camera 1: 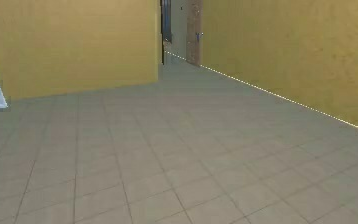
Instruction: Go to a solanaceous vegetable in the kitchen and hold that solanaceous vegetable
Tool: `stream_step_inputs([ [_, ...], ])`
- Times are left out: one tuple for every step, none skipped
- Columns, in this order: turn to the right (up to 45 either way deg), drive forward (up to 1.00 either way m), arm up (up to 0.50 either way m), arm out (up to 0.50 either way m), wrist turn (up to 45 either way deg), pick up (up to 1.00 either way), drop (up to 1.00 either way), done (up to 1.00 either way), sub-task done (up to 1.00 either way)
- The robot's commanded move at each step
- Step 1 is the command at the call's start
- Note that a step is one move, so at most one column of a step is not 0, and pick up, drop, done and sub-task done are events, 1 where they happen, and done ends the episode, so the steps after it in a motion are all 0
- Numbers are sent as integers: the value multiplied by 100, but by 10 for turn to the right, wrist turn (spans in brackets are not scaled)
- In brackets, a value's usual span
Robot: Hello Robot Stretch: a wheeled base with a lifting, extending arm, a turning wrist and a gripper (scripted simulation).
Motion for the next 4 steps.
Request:
stream_step_inputs([
  [0, 100, 0, 0, 0, 0, 0, 0, 0],
  [0, 100, 0, 0, 0, 0, 0, 0, 0],
  [0, 100, 0, 0, 0, 0, 0, 0, 0],
  [-30, 0, 0, 0, 0, 0, 0, 0, 0],
])
